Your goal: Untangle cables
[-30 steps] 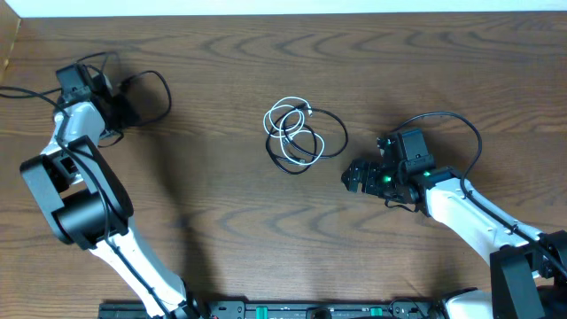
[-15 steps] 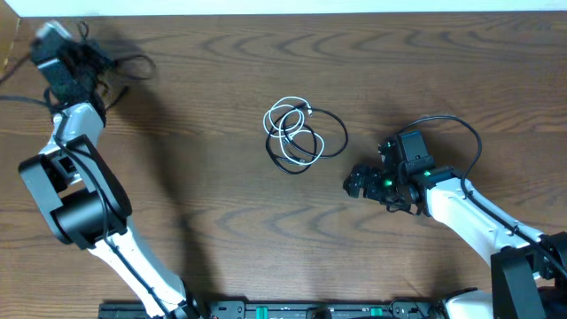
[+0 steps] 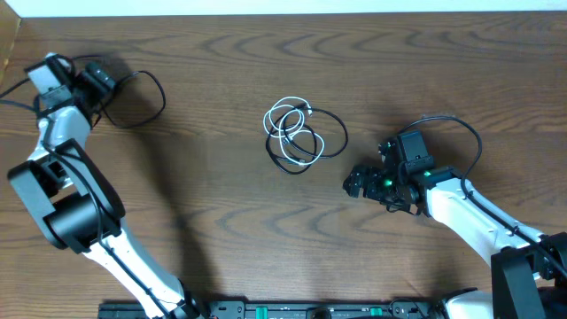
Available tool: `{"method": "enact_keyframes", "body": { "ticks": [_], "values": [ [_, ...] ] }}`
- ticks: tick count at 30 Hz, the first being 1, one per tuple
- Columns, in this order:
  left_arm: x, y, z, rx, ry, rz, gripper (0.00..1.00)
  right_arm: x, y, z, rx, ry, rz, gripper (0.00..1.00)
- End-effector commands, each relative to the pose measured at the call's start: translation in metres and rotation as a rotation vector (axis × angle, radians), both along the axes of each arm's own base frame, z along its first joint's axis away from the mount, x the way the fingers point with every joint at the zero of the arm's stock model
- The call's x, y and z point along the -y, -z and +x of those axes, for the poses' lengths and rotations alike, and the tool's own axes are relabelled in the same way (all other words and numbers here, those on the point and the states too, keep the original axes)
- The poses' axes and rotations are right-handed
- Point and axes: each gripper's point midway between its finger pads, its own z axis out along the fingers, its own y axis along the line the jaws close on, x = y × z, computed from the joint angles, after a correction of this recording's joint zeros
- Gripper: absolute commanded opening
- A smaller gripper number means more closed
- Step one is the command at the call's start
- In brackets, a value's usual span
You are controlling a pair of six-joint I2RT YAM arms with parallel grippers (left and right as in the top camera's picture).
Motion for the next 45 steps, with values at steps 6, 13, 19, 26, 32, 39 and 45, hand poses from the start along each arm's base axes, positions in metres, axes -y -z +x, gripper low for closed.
{"method": "enact_keyframes", "body": {
  "ticks": [6, 13, 19, 26, 32, 39, 45],
  "values": [
    [-0.038, 0.026, -0.058, -0.185, -0.029, 0.003, 0.97, -0.001, 0.005, -0.008, -0.033, 0.001, 0.000, 0.99],
    [-0.003, 0.034, -0.040, -0.199, 0.042, -0.002, 0.94, -0.001, 0.005, -0.007, -0.029, 0.001, 0.001, 0.99],
    [0.023, 0.039, -0.027, -0.206, 0.088, -0.006, 0.77, -0.002, 0.004, -0.006, -0.022, 0.001, 0.003, 0.99],
    [0.039, 0.070, -0.020, -0.240, 0.121, -0.026, 0.75, -0.002, 0.004, -0.006, -0.023, 0.001, 0.003, 0.99],
    [0.034, 0.085, -0.006, -0.191, 0.125, -0.004, 0.75, -0.001, 0.005, -0.008, -0.031, 0.001, 0.000, 0.99],
    [0.038, 0.087, 0.014, -0.123, 0.144, 0.035, 0.75, -0.002, 0.004, -0.004, -0.023, 0.015, 0.008, 0.99],
    [0.040, 0.003, 0.039, 0.006, 0.160, 0.110, 0.87, -0.007, 0.003, -0.011, -0.057, 0.011, 0.039, 0.99]
  ]
}}
